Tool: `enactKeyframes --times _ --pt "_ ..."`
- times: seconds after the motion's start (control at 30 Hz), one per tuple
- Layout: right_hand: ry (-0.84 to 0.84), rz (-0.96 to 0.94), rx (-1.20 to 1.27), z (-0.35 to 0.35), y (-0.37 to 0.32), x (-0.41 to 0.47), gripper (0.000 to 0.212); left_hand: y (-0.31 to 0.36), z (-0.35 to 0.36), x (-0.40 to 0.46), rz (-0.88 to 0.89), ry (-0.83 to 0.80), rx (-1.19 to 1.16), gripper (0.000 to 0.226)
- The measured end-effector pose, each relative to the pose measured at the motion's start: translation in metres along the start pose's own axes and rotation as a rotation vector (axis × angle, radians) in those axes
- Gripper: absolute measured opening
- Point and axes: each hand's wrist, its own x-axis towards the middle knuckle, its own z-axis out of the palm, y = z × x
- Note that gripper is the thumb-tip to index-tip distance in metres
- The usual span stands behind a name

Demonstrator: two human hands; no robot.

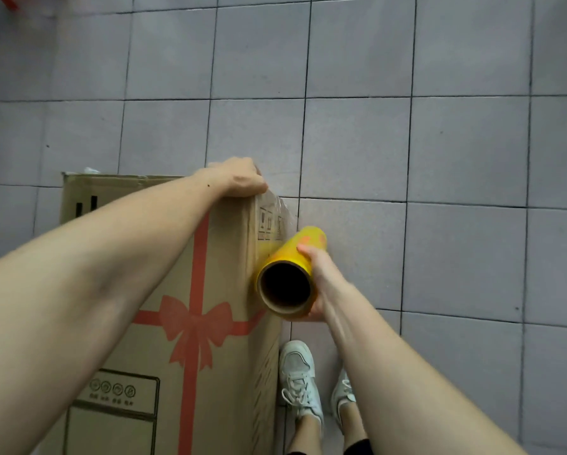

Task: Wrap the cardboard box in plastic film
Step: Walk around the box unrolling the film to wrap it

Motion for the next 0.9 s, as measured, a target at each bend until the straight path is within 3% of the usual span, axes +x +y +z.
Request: enactKeyframes --times 0.13,0.23,0.33,0.4,0.43,0.53,0.6,0.7,0.73,0.83,0.9 --pt "-0.074 0.081 0.399 -0.020 0.056 0.010 0.068 0.006 0.003 -0.004 -0.005 0.038 0.032 0.046" --pt "-0.117 0.188 0.455 -0.027 0.081 0.011 0.053 0.017 0.002 -0.012 0.059 0.181 0.306 0.053" --pt "-0.089 0.192 0.368 -0.028 0.102 0.008 0.040 0.041 0.012 -0.020 0.348 0.231 0.766 0.059" --pt "-0.033 0.047 0.340 -0.028 0.103 0.002 0.042 0.059 0.039 -0.023 0.455 0.089 0.953 0.058" --pt "0.008 -0.090 0.309 -0.027 0.098 0.001 0.045 0.061 0.051 -0.027 0.426 -0.005 1.006 0.063" --pt "0.128 -0.401 0.091 -0.021 0.076 0.005 0.043 0.041 0.076 -0.035 0.283 -0.306 0.841 0.101" --pt "0.210 -0.445 -0.078 -0.015 0.058 0.013 0.044 0.031 0.083 -0.037 0.239 -0.239 0.983 0.075" --pt "0.220 -0.364 -0.295 -0.004 0.032 0.006 0.087 0.038 0.079 -0.040 0.202 -0.167 1.140 0.062" --pt "0.168 -0.340 -0.346 0.001 0.028 -0.003 0.092 0.038 0.079 -0.041 0.192 -0.153 1.157 0.062" --pt "-0.048 -0.346 -0.384 0.004 0.030 -0.019 0.057 0.037 0.081 -0.042 0.200 -0.140 1.236 0.061" --pt "-0.061 -0.274 -0.236 -0.001 0.045 -0.016 0.031 0.035 0.079 -0.045 0.174 -0.130 1.256 0.060"
